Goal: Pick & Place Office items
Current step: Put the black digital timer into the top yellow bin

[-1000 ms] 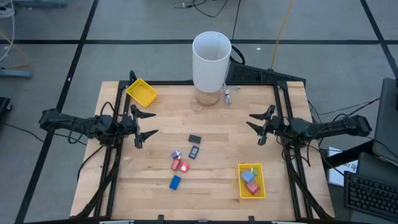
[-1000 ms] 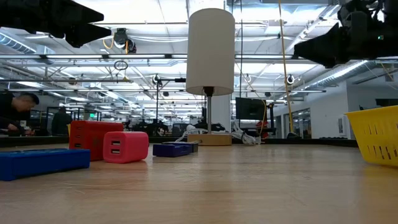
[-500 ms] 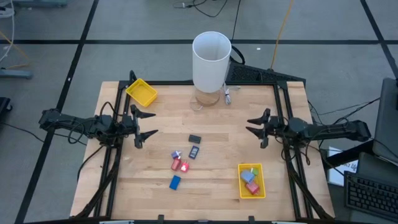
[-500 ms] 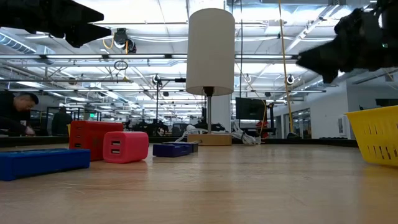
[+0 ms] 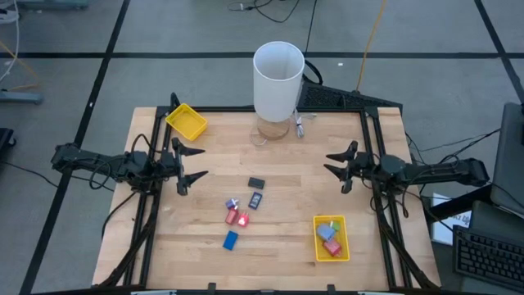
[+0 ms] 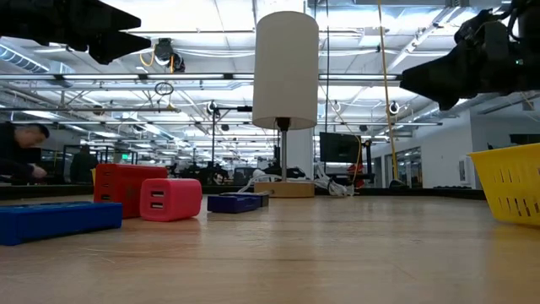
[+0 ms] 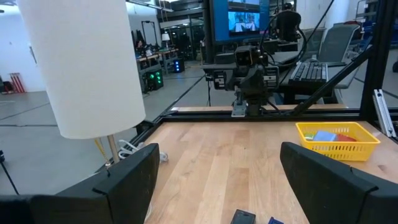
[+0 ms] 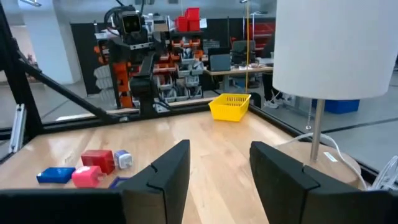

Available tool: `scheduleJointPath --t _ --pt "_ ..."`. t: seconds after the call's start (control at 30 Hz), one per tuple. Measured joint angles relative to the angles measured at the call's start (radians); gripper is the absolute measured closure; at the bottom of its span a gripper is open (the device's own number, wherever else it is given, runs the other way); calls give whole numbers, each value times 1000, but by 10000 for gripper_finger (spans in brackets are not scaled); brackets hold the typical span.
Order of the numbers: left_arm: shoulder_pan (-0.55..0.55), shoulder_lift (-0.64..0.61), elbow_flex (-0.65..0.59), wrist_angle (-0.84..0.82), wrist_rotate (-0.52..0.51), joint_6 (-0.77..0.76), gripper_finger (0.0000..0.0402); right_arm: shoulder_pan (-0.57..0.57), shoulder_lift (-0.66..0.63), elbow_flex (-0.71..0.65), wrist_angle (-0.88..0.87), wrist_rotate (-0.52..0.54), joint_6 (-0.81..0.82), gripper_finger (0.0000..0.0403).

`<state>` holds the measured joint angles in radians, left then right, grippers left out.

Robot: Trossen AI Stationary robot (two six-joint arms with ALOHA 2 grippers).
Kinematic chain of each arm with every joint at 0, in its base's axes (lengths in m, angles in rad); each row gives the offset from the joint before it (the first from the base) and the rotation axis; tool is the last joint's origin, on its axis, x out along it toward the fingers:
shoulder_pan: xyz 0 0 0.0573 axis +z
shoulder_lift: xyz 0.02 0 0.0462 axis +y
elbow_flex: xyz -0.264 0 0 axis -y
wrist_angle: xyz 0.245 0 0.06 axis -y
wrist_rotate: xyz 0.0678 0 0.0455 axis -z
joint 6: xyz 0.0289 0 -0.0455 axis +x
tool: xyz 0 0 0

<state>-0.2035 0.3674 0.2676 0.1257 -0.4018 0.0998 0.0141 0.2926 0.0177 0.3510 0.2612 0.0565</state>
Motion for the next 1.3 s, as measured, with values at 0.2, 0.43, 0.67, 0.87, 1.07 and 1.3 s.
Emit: scheduleJointPath --t 0.2,0.43,0.67,0.87,1.07,1.3 --pt "-1 0 0 0 0 0 64 -1 1 -1 35 3 -42 247" --pt "0 0 0 0 0 0 64 -1 1 -2 80 1 -19 247" --pt "0 12 0 146 8 -28 64 -1 1 -2 86 42 -44 246" --pt "0 30 0 271 -19 -65 64 -1 5 -3 37 53 -43 246" --pt "2 112 0 297 -94 -250 64 -1 30 -3 22 59 -62 245" --pt "39 358 0 323 -125 -425 64 -1 46 -3 42 82 -54 247"
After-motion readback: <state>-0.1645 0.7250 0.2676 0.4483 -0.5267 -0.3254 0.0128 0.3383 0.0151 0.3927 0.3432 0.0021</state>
